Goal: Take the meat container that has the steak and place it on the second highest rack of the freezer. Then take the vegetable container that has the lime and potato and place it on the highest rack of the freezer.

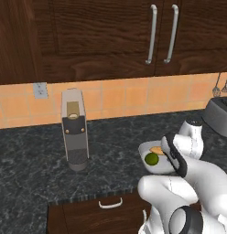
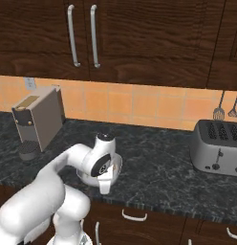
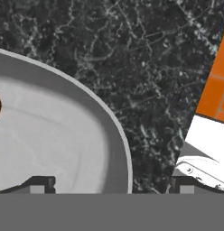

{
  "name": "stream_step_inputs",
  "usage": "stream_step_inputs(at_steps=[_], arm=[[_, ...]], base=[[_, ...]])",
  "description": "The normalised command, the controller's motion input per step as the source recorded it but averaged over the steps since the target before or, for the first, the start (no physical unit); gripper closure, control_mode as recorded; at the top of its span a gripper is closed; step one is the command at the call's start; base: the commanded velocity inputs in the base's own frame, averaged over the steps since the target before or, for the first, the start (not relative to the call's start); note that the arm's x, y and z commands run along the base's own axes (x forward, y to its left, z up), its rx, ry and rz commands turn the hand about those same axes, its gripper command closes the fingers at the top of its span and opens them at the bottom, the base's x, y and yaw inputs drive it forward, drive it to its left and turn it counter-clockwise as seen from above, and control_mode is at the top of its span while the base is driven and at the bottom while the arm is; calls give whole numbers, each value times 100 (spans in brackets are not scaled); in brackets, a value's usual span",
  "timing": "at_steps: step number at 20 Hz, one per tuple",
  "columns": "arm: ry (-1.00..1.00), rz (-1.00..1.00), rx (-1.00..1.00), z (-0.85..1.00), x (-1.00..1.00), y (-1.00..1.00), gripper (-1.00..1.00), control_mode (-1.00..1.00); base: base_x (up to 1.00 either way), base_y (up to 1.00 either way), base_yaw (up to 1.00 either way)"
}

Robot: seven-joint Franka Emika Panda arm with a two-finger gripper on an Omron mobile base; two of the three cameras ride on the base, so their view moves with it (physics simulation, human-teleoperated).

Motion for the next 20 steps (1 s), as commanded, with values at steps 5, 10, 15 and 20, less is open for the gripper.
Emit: stream_step_inputs(at_steps=[5,10,15,20], arm=[[8,0,0,-39,10,0,-100,-100],[7,0,0,-33,11,0,-100,-100],[2,0,0,-10,4,0,-100,-100],[0,0,0,0,0,0,-100,-100]], base=[[0,0,0],[0,0,0],[0,0,0],[0,0,0]])
